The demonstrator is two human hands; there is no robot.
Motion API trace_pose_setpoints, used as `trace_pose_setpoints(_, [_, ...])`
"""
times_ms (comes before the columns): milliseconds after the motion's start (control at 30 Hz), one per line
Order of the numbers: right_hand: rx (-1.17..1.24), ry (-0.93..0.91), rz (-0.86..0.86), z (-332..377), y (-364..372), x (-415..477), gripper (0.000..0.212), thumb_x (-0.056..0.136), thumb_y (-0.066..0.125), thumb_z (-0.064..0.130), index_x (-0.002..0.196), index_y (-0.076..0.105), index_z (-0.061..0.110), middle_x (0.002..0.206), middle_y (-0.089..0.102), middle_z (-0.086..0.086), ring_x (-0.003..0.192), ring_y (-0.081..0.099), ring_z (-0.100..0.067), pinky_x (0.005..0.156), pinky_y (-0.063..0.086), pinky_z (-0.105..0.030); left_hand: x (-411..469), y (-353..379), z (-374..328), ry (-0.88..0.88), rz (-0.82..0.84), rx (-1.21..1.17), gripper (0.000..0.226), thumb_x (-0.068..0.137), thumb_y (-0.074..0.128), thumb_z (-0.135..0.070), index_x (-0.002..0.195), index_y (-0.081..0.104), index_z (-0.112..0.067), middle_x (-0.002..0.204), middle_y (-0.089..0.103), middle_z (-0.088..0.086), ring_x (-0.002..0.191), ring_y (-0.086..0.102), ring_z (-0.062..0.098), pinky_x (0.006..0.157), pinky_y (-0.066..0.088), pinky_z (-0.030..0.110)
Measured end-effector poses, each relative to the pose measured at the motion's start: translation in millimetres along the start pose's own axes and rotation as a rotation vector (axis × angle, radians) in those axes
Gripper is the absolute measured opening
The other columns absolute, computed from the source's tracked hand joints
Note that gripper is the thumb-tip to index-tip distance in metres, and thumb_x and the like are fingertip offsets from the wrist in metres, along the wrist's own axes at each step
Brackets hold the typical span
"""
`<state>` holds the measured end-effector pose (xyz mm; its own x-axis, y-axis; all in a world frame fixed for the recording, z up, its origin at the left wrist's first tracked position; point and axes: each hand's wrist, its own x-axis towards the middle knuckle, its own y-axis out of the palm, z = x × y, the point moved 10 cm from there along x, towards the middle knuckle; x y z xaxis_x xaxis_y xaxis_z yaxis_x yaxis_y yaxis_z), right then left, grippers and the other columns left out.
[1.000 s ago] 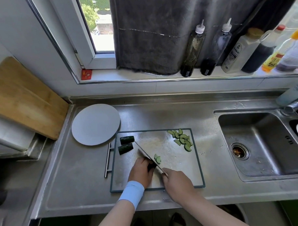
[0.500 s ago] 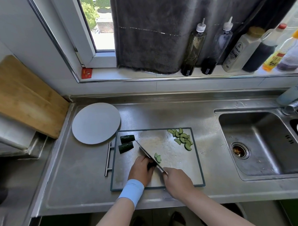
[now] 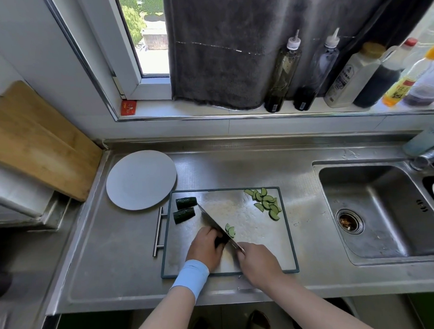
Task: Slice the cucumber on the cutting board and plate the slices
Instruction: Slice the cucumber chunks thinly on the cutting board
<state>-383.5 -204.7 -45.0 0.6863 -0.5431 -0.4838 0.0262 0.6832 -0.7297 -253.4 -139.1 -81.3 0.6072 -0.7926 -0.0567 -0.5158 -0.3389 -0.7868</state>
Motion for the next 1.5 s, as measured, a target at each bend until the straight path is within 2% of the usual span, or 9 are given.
trace_pose_setpoints(200, [-0.001, -0.032, -0.026, 2, -6, -14, 0.025, 0.100, 0.037, 0.032, 0.082, 0.054, 0.030, 0.074, 0.062, 0.005, 0.072, 0.058, -0.018, 0.059, 0.042, -0.031, 0, 0, 2, -0.019, -0.015, -0.024, 0.016, 0.083, 0.066, -0.027, 0.096, 0.066, -0.018, 0.102, 0.059, -0.001, 0.099, 0.053, 0.014, 0.082, 0.040, 0.017])
trace_pose_setpoints(300, [0.003, -0.018, -0.015, 0, -6, -16, 0.027, 0.101, 0.037, 0.034, 0.087, 0.060, 0.028, 0.078, 0.065, 0.005, 0.072, 0.059, -0.015, 0.065, 0.048, -0.033, -1, 0, 3, -0.033, -0.009, -0.020, 0.018, 0.083, 0.064, -0.029, 0.098, 0.066, -0.019, 0.104, 0.059, -0.002, 0.100, 0.052, 0.013, 0.084, 0.039, 0.017])
trace_pose_setpoints(467, [0.018, -0.005, 0.003, -2, -2, -14, 0.028, 0.100, 0.037, 0.033, 0.089, 0.062, 0.027, 0.079, 0.065, 0.004, 0.073, 0.059, -0.014, 0.066, 0.049, -0.033, -4, -1, 4, -0.049, -0.002, -0.022, 0.019, 0.083, 0.064, -0.029, 0.101, 0.065, -0.021, 0.106, 0.057, -0.005, 0.100, 0.053, 0.011, 0.082, 0.038, 0.014])
trace_pose_setpoints(633, [0.019, 0.026, 0.024, -1, 1, -5, 0.030, 0.100, 0.039, 0.030, 0.074, 0.053, 0.027, 0.070, 0.058, 0.006, 0.067, 0.054, -0.017, 0.054, 0.036, -0.028, -3, 1, 5, -0.049, -0.010, -0.034, 0.017, 0.080, 0.066, -0.025, 0.096, 0.066, -0.020, 0.100, 0.059, -0.005, 0.098, 0.054, 0.012, 0.081, 0.041, 0.016])
trace_pose_setpoints(733, [0.029, 0.031, 0.059, -2, 6, 3, 0.031, 0.100, 0.039, 0.029, 0.070, 0.049, 0.031, 0.070, 0.056, 0.008, 0.069, 0.054, -0.018, 0.057, 0.036, -0.030, -3, 0, 4, -0.037, -0.009, -0.026, 0.018, 0.080, 0.066, -0.025, 0.096, 0.065, -0.019, 0.102, 0.059, -0.005, 0.099, 0.052, 0.012, 0.082, 0.045, 0.022])
trace_pose_setpoints(933, [0.019, 0.017, 0.046, -1, 7, 4, 0.023, 0.100, 0.039, 0.029, 0.083, 0.054, 0.032, 0.077, 0.058, 0.007, 0.072, 0.054, -0.018, 0.064, 0.041, -0.031, -5, 1, 1, -0.013, 0.006, 0.003, 0.022, 0.082, 0.063, -0.024, 0.103, 0.063, -0.020, 0.107, 0.055, -0.006, 0.101, 0.049, 0.009, 0.082, 0.044, 0.018])
trace_pose_setpoints(1100, [-0.004, 0.008, 0.044, 2, 4, 2, 0.024, 0.101, 0.038, 0.029, 0.083, 0.054, 0.031, 0.079, 0.059, 0.006, 0.074, 0.055, -0.018, 0.064, 0.041, -0.031, -5, -2, -2, 0.005, -0.020, 0.006, 0.019, 0.082, 0.065, -0.022, 0.101, 0.066, -0.018, 0.105, 0.056, -0.005, 0.100, 0.049, 0.012, 0.082, 0.042, 0.018])
trace_pose_setpoints(1367, [-0.030, -0.024, 0.004, 6, -8, -15, 0.032, 0.100, 0.037, 0.030, 0.069, 0.044, 0.032, 0.068, 0.055, 0.005, 0.065, 0.050, -0.014, 0.052, 0.032, -0.024, -8, -4, 3, -0.064, -0.036, -0.046, 0.016, 0.083, 0.065, -0.026, 0.098, 0.065, -0.020, 0.104, 0.057, -0.004, 0.099, 0.052, 0.010, 0.082, 0.035, 0.011])
trace_pose_setpoints(1500, [-0.057, -0.039, -0.001, 4, -8, -21, 0.027, 0.100, 0.036, 0.030, 0.078, 0.051, 0.030, 0.074, 0.059, 0.005, 0.069, 0.052, -0.017, 0.052, 0.031, -0.023, -8, -2, 5, -0.080, -0.015, -0.044, 0.016, 0.082, 0.065, -0.027, 0.097, 0.065, -0.021, 0.105, 0.057, -0.004, 0.098, 0.054, 0.012, 0.084, 0.039, 0.014])
